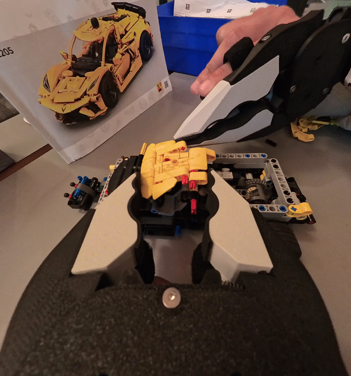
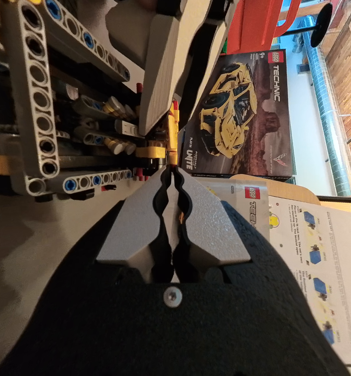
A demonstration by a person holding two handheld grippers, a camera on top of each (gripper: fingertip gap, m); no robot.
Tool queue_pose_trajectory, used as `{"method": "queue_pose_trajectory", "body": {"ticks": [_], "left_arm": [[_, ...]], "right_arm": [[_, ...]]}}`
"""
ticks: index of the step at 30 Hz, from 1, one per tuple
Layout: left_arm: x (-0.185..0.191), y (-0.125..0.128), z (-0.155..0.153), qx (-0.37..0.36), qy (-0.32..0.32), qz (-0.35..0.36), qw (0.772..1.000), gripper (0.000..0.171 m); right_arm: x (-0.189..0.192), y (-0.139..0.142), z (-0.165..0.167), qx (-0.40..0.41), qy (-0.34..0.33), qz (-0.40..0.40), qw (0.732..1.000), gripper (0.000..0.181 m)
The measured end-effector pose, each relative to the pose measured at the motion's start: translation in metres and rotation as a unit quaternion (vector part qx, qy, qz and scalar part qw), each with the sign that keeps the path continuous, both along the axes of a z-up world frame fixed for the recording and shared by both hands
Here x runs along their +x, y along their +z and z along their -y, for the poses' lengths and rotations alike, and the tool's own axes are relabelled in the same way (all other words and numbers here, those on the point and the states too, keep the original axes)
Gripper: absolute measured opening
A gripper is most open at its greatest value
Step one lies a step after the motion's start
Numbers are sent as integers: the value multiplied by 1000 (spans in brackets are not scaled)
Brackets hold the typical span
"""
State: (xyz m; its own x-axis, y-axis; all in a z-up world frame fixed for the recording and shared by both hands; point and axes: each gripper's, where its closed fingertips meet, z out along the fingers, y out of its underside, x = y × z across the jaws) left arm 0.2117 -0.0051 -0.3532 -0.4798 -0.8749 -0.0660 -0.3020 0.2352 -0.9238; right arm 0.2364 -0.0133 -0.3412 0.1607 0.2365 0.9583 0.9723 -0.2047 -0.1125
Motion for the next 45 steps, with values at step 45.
{"method": "queue_pose_trajectory", "body": {"ticks": [45], "left_arm": [[-54, 72, 3, -216, -130, -19, 968, 31]], "right_arm": [[-31, 76, 17, 41, -234, -233, 943, 2]]}}
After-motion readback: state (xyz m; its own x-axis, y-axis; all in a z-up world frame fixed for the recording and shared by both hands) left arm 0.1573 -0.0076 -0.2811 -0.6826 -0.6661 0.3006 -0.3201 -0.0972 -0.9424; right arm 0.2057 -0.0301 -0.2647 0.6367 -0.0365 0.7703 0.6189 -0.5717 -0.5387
